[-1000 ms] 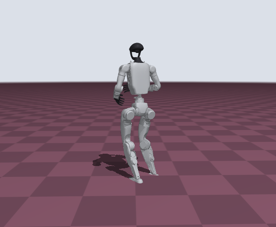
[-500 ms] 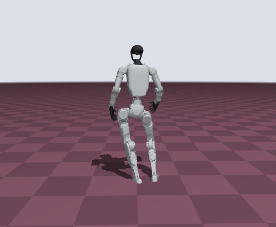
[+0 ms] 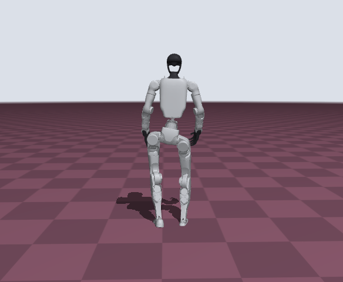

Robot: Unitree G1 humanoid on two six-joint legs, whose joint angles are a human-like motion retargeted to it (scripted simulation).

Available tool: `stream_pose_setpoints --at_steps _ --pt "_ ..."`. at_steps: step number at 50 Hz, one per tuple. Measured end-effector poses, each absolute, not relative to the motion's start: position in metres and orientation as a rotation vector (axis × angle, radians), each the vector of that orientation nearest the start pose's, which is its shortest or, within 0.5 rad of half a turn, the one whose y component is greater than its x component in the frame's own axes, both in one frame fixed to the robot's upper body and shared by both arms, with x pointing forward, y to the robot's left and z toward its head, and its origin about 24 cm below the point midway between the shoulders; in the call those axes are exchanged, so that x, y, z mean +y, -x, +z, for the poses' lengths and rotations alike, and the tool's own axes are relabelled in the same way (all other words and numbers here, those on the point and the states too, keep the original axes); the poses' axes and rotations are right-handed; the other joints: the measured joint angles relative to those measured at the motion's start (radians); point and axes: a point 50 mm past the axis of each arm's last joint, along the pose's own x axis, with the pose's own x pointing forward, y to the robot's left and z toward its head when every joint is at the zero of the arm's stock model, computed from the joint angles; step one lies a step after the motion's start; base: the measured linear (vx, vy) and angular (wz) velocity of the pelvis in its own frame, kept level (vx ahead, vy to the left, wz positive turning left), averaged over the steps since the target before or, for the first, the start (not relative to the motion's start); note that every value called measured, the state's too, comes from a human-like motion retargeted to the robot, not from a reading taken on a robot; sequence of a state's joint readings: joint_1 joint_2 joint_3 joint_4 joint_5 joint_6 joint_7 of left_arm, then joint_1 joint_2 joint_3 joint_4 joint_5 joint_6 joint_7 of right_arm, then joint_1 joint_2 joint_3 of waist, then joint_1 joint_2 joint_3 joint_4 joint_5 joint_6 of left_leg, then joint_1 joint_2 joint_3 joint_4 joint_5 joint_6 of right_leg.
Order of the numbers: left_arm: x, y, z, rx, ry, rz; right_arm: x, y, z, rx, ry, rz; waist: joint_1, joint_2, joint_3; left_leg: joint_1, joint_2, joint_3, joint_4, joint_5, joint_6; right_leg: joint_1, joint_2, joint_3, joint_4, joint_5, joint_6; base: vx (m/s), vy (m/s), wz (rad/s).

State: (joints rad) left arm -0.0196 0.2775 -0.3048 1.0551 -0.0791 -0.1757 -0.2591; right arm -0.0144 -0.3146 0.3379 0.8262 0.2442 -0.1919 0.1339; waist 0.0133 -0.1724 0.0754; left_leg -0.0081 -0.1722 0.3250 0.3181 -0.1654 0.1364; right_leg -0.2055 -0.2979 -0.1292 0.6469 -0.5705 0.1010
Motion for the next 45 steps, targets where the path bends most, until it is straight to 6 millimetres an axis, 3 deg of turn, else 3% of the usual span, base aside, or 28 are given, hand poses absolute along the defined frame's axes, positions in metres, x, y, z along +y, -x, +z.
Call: stream_pose_setpoints --at_steps 10,20,25,30,32,35,37,39,42,45 --pt "0.201 -0.125 -0.142 0.928 -0.273 -0.373 -0.175 -0.193 -0.099 0.614 0.264 0.394 0.005 0.013 -0.012 -0.062 0.024 -0.028 0.086 -0.031 0.002 -0.011 0.026 0.005 -0.022 0.012 0.028 0.04 0.0 -0.32" --pt "0.195 -0.137 -0.132 0.818 -0.317 -0.343 -0.164 -0.221 -0.08 0.504 0.452 0.497 0.043 0.018 -0.013 -0.096 0.022 -0.019 0.163 -0.058 0.031 -0.029 0.012 0.015 -0.009 0.009 0.063 0.07 0.08 -0.3" --pt "0.198 -0.156 -0.114 0.681 -0.355 -0.308 -0.162 -0.231 -0.071 0.455 0.552 0.536 0.073 0.018 -0.002 -0.1 0.007 -0.017 0.22 -0.073 0.048 -0.038 -0.011 0.033 0.038 -0.008 0.084 0.07 0.13 -0.4" --pt "0.203 -0.176 -0.082 0.482 -0.414 -0.276 -0.169 -0.241 -0.061 0.394 0.639 0.509 0.076 0.011 0.027 -0.086 -0.02 -0.015 0.288 -0.088 0.068 -0.062 -0.047 0.073 0.16 -0.038 0.089 0.05 0.15 -0.57" --pt "0.21 -0.185 -0.063 0.388 -0.47 -0.255 -0.176 -0.244 -0.055 0.362 0.671 0.466 0.064 0.012 0.044 -0.07 -0.023 0.002 0.322 -0.088 0.075 -0.088 -0.097 0.025 0.286 -0.026 0.036 0.05 0.14 -1.16" --pt "0.227 -0.2 -0.028 0.234 -0.605 -0.192 -0.194 -0.248 -0.044 0.302 0.72 0.363 0.011 0.03 0.09 -0.036 -0.016 0.01 0.388 -0.072 0.076 -0.164 -0.234 -0.033 0.587 0.136 -0.094 0.05 0.17 -1.1" --pt "0.243 -0.209 -0.005 0.147 -0.708 -0.116 -0.208 -0.246 -0.039 0.276 0.746 0.28 -0.064 0.043 0.13 -0.023 -0.016 -0.014 0.447 -0.039 0.069 -0.256 -0.207 0.052 0.767 0.181 -0.13 0.0 0.2 -0.49" --pt "0.262 -0.22 0.018 0.069 -0.811 -0.004 -0.219 -0.242 -0.035 0.258 0.767 0.202 -0.137 0.065 0.164 -0.032 0.002 -0.04 0.506 -0.001 0.048 -0.389 -0.122 0.138 0.919 0.238 -0.144 -0.01 0.22 -0.63" --pt "0.286 -0.234 0.047 -0.014 -0.928 0.154 -0.234 -0.227 -0.041 0.299 0.776 0.123 -0.232 0.12 0.198 -0.082 0.066 -0.088 0.616 0.063 -0.004 -0.615 0.086 0.189 1.036 0.339 -0.14 -0.04 0.2 -0.83" --pt "0.301 -0.251 0.07 -0.084 -1.005 0.263 -0.246 -0.206 -0.056 0.398 0.758 0.085 -0.311 0.17 0.25 -0.112 0.133 -0.15 0.726 0.098 -0.066 -0.815 0.314 0.154 0.975 0.436 -0.091 -0.06 0.16 -0.68"
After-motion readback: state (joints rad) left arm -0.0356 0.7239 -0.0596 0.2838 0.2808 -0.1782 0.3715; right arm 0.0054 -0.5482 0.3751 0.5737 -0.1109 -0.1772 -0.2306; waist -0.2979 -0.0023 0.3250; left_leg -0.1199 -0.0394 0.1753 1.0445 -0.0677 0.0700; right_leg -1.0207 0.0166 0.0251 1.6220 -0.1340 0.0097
